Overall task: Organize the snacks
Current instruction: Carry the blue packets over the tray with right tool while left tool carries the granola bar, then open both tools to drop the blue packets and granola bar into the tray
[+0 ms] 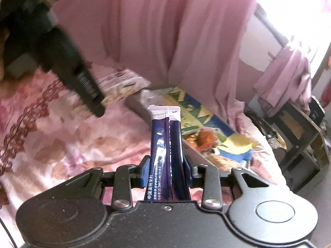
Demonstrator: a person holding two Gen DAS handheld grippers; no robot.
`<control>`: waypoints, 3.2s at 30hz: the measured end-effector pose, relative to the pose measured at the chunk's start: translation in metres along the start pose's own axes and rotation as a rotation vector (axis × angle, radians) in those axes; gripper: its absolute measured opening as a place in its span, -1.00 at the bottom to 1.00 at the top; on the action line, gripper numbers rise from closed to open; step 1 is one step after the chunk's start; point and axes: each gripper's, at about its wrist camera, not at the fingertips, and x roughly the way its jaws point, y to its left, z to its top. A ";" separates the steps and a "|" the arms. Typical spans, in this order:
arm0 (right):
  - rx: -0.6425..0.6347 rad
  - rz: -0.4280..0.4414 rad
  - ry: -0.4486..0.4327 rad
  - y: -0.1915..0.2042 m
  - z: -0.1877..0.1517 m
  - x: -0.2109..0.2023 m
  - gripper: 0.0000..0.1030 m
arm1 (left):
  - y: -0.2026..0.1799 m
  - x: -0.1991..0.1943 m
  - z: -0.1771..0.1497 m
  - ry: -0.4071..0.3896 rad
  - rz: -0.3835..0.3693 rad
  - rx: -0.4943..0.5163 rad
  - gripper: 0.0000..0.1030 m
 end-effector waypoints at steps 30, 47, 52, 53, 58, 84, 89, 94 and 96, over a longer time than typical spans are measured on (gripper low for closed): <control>0.024 -0.146 -0.143 -0.091 0.027 0.080 -0.31 | -0.046 0.059 0.098 -0.225 -0.031 0.014 -0.26; 0.121 -0.212 0.018 -0.112 0.025 0.154 -0.31 | -0.051 0.126 0.112 -0.171 -0.113 -0.002 -0.26; 0.150 -0.196 0.066 -0.113 0.017 0.168 -0.31 | -0.058 0.136 0.109 -0.129 -0.097 0.028 -0.26; 0.154 -0.193 0.071 -0.113 0.017 0.169 -0.31 | -0.059 0.136 0.108 -0.126 -0.098 0.034 -0.26; 0.160 -0.185 0.092 -0.113 0.014 0.178 -0.31 | -0.066 0.137 0.104 -0.115 -0.096 0.065 -0.25; 0.173 -0.165 0.115 -0.113 0.010 0.185 -0.28 | -0.066 0.144 0.102 -0.096 -0.073 0.081 -0.21; 0.184 -0.161 0.111 -0.113 0.009 0.185 -0.27 | -0.065 0.143 0.101 -0.088 -0.078 0.072 -0.21; 0.177 -0.156 0.113 -0.111 0.009 0.186 -0.23 | -0.063 0.143 0.102 -0.083 -0.086 0.059 -0.21; 0.178 -0.157 0.111 -0.112 0.009 0.185 -0.21 | -0.063 0.143 0.102 -0.083 -0.084 0.060 -0.21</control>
